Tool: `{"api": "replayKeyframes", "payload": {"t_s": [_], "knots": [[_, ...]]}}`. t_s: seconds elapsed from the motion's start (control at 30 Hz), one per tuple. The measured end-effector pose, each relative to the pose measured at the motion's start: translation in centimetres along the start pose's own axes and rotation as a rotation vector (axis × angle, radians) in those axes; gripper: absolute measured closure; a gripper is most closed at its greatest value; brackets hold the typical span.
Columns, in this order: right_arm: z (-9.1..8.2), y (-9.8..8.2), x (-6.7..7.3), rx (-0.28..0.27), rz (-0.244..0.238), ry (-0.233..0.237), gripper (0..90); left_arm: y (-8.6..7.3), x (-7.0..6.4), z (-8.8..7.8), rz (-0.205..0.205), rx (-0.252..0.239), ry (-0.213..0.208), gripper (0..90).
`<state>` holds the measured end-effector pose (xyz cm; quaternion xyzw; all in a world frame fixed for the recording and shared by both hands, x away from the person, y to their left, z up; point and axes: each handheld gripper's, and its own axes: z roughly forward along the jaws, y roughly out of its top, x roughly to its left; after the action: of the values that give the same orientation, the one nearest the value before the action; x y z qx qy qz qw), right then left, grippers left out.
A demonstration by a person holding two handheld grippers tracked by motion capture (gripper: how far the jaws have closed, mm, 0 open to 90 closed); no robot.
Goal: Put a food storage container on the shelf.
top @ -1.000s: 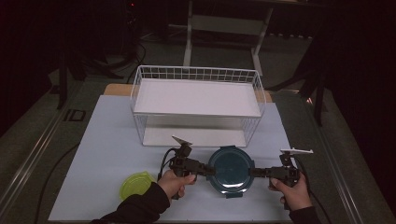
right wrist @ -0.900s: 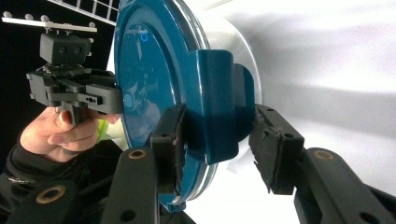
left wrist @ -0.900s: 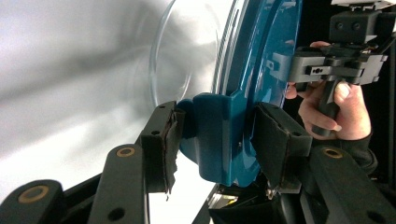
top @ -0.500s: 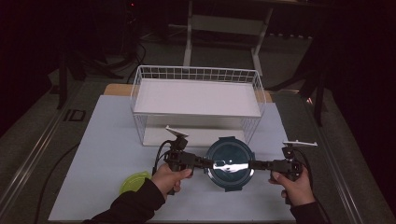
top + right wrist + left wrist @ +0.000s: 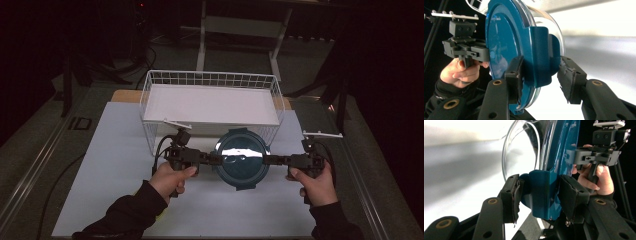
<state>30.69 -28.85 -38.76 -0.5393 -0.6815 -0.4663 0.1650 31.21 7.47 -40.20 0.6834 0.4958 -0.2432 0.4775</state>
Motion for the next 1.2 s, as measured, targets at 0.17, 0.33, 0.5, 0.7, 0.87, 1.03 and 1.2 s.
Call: {"api": "replayKeyframes", "payload": {"t_s": [0.17, 0.33, 0.5, 0.7, 0.87, 1.03, 1.2], "knots": [[-0.3, 1.4, 1.2, -0.012, -0.020, 0.003, 55.9, 1.0, -0.7, -1.0, 0.012, -0.022, -0.006, 51.9], [-0.2, 3.5, 2.7, -0.027, -0.038, 0.010, 55.9, 2.7, -1.7, -2.5, 0.028, -0.047, 0.009, 51.9], [0.0, 4.9, 3.7, -0.034, -0.051, 0.015, 55.8, 4.1, -2.2, -3.7, 0.035, -0.060, 0.016, 51.9], [0.7, 7.1, 5.1, -0.042, -0.071, 0.013, 55.7, 6.1, -2.7, -5.5, 0.054, -0.101, 0.034, 51.8], [1.5, 9.0, 6.0, -0.053, -0.066, 0.022, 55.6, 8.3, -2.8, -6.9, 0.071, -0.125, 0.051, 51.8], [2.4, 10.1, 5.9, -0.048, -0.049, 0.022, 55.6, 9.5, -2.0, -7.2, 0.053, -0.143, 0.058, 51.6], [3.2, 11.0, 5.6, -0.050, -0.036, 0.011, 55.5, 10.3, -0.9, -7.1, 0.035, -0.148, 0.055, 51.3]]}}
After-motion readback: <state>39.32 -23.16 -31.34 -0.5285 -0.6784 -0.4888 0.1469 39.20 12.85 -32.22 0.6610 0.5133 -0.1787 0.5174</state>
